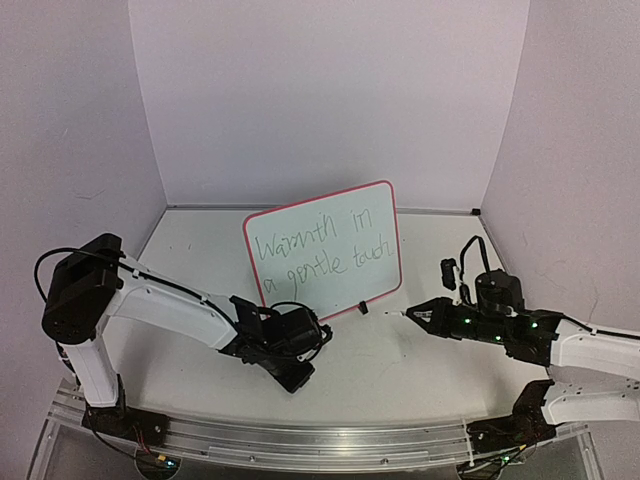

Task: Write a sentence on the whiteboard
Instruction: Pick up the pen cap from the center of the board.

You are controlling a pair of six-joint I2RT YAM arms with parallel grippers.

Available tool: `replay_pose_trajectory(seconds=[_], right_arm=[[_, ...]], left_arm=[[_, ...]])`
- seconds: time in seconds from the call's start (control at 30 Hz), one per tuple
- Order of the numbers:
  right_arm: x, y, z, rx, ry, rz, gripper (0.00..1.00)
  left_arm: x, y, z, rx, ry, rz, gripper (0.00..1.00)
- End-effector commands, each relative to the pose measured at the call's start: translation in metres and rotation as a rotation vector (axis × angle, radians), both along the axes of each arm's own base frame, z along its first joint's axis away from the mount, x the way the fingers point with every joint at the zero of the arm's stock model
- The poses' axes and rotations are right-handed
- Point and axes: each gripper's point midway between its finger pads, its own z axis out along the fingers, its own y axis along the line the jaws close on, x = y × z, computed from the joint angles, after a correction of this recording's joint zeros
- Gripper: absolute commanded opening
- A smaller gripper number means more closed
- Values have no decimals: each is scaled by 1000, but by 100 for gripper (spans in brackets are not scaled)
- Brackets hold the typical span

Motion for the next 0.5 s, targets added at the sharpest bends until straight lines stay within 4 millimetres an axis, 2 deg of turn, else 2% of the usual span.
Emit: replay_pose_trajectory(seconds=[0.0,0.13,0.27,0.47], right_arm=[[1,1,13,9,-29,2,0],[0,3,18,-10,-41,29,0],[-4,10,22,-20,-54,97,0],[-17,32,20,30,24,314,0]], left_arm=[[-7,13,-7,59,27,3,13],[-11,20,-11,74,39,-1,5],[-11,20,-8,48,32,-5,0],[0,7,19,-101,-53,22,0]])
